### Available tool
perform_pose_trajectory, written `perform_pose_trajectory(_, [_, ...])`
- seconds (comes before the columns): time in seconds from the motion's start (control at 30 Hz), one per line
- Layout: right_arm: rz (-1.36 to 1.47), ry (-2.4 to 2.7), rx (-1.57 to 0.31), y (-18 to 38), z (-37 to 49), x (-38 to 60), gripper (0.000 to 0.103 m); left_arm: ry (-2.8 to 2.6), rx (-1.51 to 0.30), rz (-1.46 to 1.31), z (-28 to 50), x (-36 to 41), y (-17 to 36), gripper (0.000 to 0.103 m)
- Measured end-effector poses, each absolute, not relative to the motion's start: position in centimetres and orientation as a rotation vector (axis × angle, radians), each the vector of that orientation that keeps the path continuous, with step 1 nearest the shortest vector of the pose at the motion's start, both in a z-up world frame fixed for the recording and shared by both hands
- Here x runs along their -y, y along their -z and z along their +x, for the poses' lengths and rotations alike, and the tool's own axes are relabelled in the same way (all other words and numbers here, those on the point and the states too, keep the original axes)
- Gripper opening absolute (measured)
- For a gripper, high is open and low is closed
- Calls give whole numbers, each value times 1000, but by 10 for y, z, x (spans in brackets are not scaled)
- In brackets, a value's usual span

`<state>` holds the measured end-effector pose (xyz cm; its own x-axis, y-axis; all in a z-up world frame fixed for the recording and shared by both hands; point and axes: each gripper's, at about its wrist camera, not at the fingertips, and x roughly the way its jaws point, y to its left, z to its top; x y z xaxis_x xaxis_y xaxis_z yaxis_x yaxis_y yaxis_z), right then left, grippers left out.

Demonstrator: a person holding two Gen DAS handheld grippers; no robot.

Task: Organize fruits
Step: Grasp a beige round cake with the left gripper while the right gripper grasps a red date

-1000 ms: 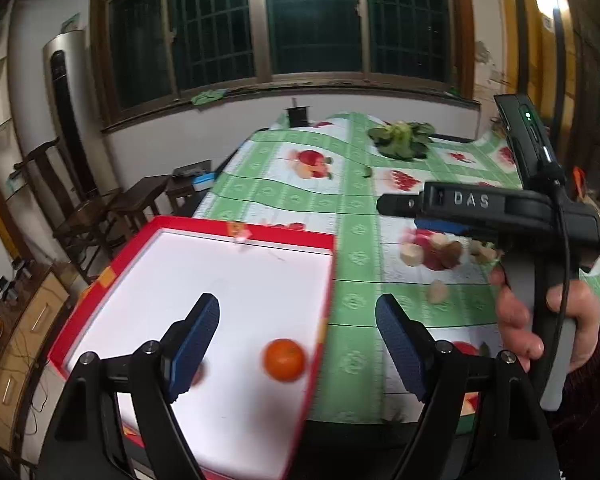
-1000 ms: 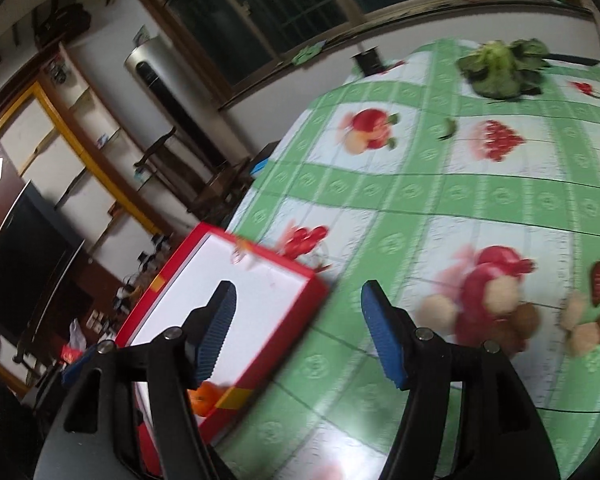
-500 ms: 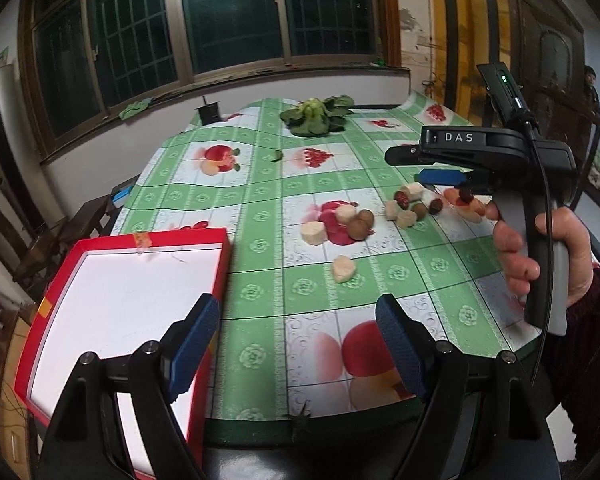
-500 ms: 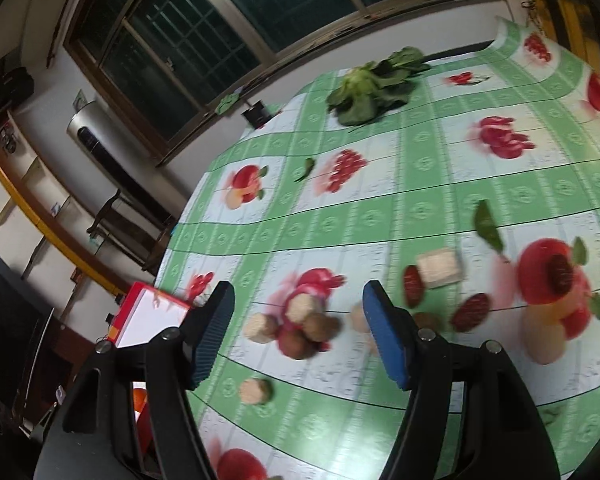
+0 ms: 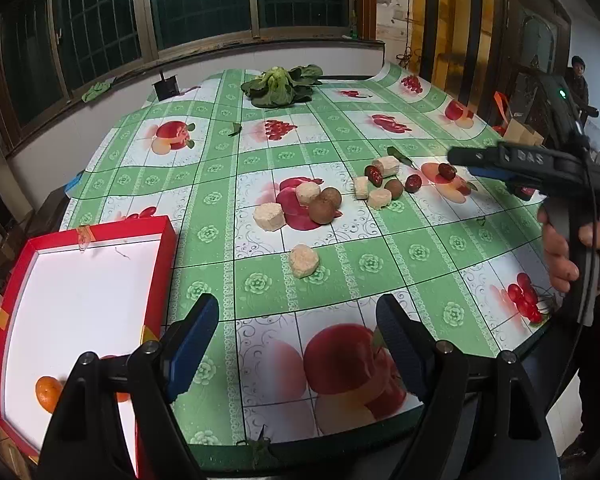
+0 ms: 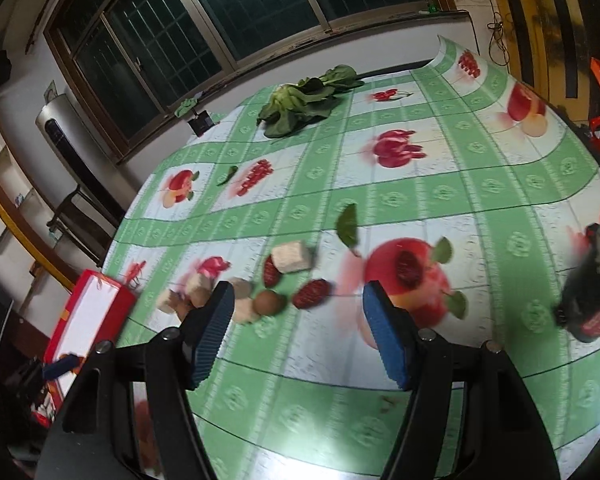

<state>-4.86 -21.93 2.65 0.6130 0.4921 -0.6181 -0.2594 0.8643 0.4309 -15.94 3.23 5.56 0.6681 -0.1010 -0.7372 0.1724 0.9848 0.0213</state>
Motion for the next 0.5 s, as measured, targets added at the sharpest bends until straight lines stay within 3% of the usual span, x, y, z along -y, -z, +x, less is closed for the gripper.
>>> perform_pose_trajectory(0.33, [116, -465, -859, -12, -57, 198, 68, 175, -908, 45, -131, -34, -38, 81])
perform_pose_trajectory(0.5, [194, -380, -903, -3, -43, 219, 68, 197, -914, 69, -135, -33, -34, 81])
